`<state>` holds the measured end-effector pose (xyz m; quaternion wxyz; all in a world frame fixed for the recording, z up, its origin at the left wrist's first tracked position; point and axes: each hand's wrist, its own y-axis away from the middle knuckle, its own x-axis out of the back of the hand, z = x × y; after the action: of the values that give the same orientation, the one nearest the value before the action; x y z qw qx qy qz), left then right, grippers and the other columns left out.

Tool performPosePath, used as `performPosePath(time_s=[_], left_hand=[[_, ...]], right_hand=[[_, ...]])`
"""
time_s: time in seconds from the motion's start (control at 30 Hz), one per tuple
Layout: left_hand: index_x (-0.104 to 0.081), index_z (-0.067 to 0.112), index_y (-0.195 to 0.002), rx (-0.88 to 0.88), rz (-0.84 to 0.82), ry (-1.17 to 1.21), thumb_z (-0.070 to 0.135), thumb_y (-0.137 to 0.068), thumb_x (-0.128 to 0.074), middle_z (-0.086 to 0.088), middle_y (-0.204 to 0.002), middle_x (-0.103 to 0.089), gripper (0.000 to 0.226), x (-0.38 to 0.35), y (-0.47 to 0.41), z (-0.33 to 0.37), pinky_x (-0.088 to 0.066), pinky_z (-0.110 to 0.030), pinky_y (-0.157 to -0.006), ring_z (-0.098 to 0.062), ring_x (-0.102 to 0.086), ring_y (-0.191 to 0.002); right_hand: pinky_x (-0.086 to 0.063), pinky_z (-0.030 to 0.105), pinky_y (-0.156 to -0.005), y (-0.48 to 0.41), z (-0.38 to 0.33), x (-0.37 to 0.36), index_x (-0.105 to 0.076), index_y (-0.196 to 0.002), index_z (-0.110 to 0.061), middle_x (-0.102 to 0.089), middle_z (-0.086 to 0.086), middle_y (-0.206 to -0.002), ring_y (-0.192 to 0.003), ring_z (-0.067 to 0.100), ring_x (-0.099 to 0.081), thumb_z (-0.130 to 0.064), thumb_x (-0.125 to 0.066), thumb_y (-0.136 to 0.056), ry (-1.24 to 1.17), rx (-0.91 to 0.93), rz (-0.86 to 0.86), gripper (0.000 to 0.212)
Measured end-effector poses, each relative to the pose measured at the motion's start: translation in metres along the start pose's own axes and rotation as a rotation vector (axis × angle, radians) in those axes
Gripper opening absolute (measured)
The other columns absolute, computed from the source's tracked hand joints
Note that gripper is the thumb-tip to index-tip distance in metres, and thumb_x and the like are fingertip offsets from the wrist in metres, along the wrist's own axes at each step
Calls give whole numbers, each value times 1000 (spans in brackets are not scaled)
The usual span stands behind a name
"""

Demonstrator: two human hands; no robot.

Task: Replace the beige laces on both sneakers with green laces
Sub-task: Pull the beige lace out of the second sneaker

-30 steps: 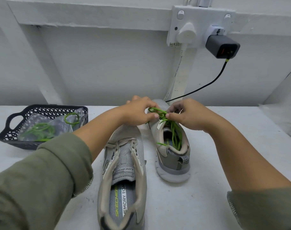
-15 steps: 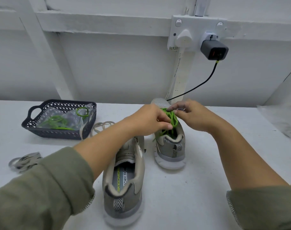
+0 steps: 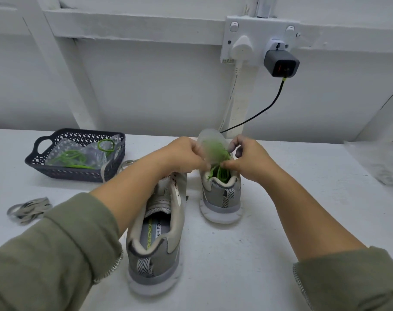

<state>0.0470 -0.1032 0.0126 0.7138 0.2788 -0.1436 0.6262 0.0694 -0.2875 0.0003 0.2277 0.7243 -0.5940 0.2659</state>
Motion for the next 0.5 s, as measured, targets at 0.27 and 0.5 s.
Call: performPosePath(time_s=[0.27,0.5], left_hand=[[-69,10,-100,-47,-12,81,11,-74,-83,2,-80,-67,29,5,-1,-8,-45,-8,-53,6,-59,-54],[-70,13,-99,-98,-27,47,14,-68,-87,2,-87,-69,36,7,-3,-15,-48,-10,-61,2,-63,-66]], right_hand=[[-36,26,-49,-7,-9,-13,-44,-97,-13,-55,7,-92,-79,22,-52,-23,-81,-68,196,-254,-46,49],[-37,28,-57,5,-20,16,-51,-108,-18,-54,3,-74,-64,16,-42,-20,-78,-74,44,-297,-276,44]])
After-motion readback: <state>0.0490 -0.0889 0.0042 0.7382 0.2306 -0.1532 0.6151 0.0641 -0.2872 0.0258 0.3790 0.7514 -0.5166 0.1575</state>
